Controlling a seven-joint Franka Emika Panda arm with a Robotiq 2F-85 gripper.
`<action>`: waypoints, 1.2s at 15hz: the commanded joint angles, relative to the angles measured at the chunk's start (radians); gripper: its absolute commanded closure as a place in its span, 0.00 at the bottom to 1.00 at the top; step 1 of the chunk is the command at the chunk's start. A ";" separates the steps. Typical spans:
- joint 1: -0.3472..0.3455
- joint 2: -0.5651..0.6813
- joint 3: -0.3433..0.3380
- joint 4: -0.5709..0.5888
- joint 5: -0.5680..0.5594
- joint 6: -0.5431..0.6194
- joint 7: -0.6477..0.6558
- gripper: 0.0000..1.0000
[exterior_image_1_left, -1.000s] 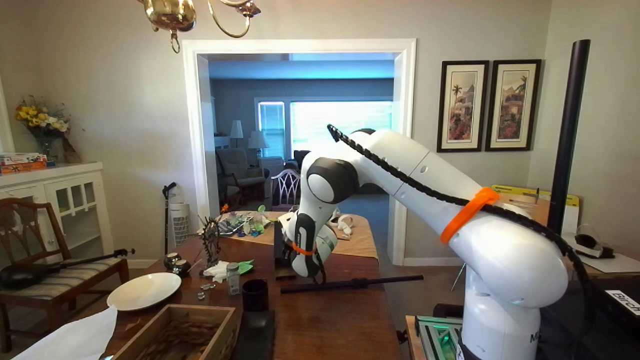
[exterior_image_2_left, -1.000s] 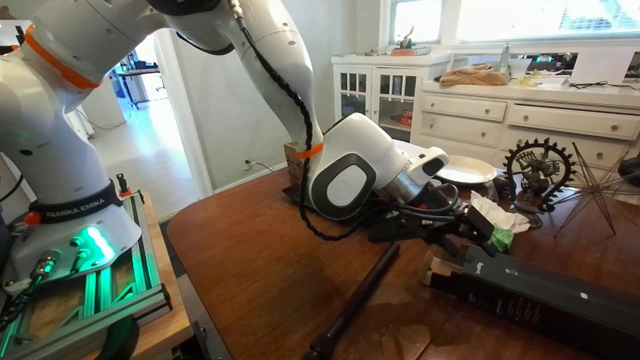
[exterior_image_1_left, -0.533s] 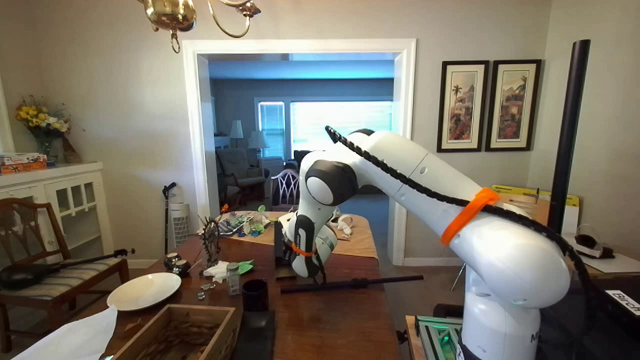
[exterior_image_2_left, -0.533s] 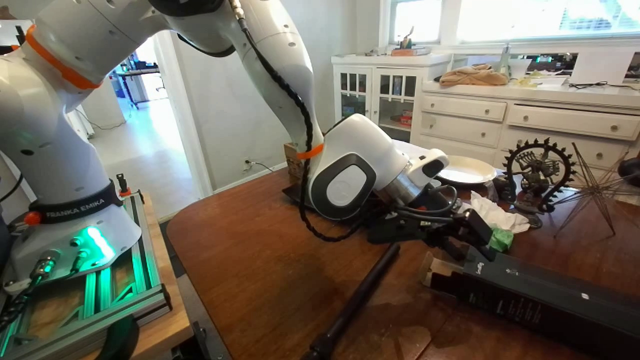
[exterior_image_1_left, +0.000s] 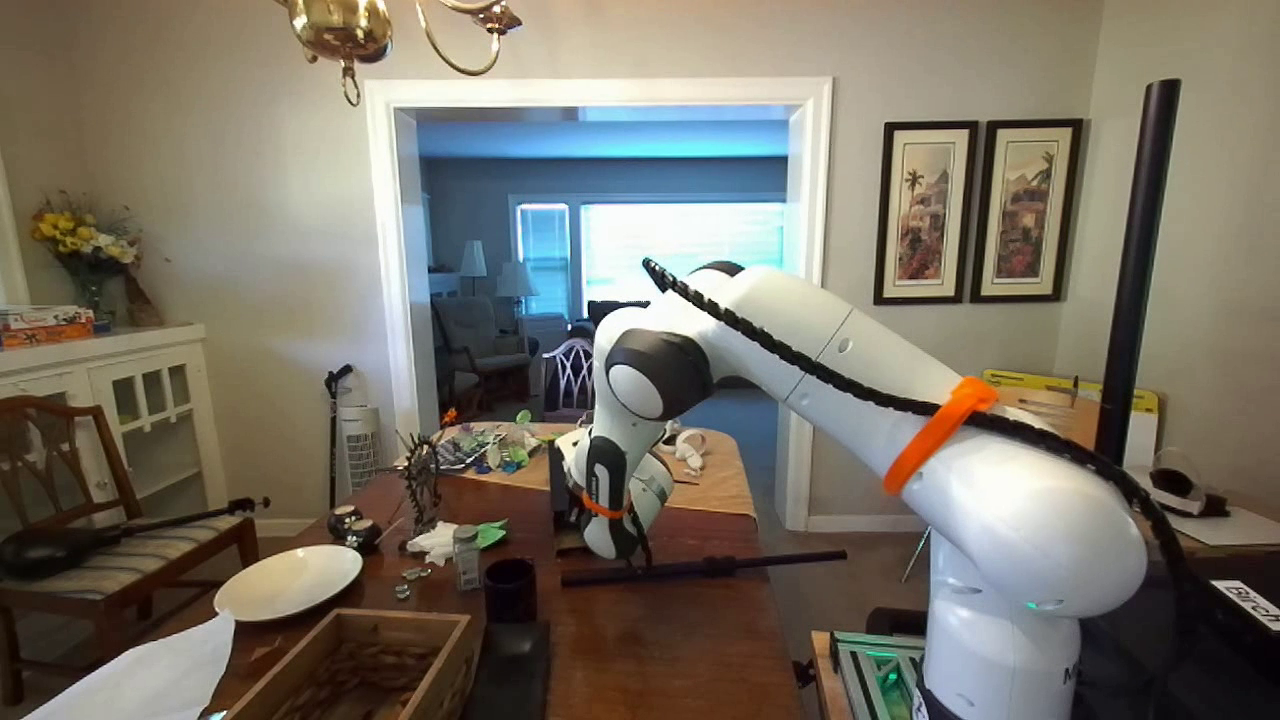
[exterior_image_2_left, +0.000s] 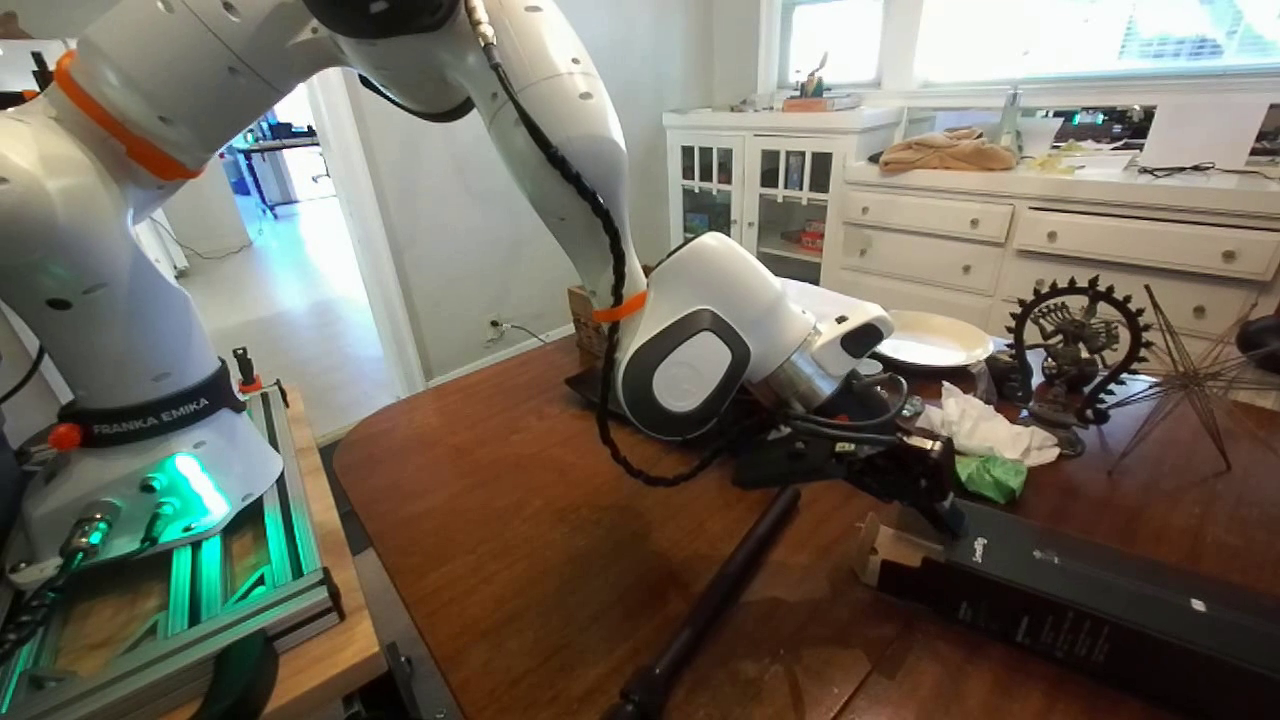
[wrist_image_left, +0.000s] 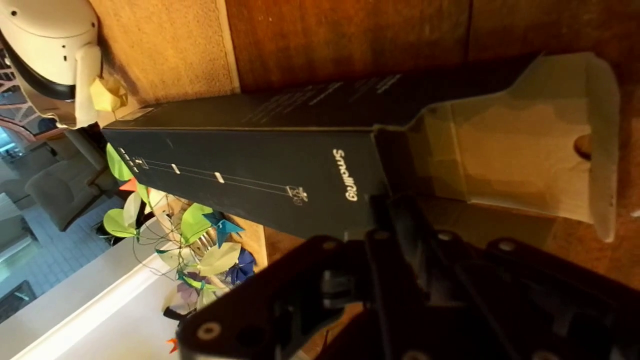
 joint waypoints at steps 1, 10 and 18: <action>0.031 0.024 -0.029 0.006 0.023 -0.023 0.023 1.00; 0.024 -0.010 -0.026 -0.002 0.013 -0.092 0.062 0.39; -0.005 -0.001 -0.019 0.031 -0.009 -0.086 0.069 0.30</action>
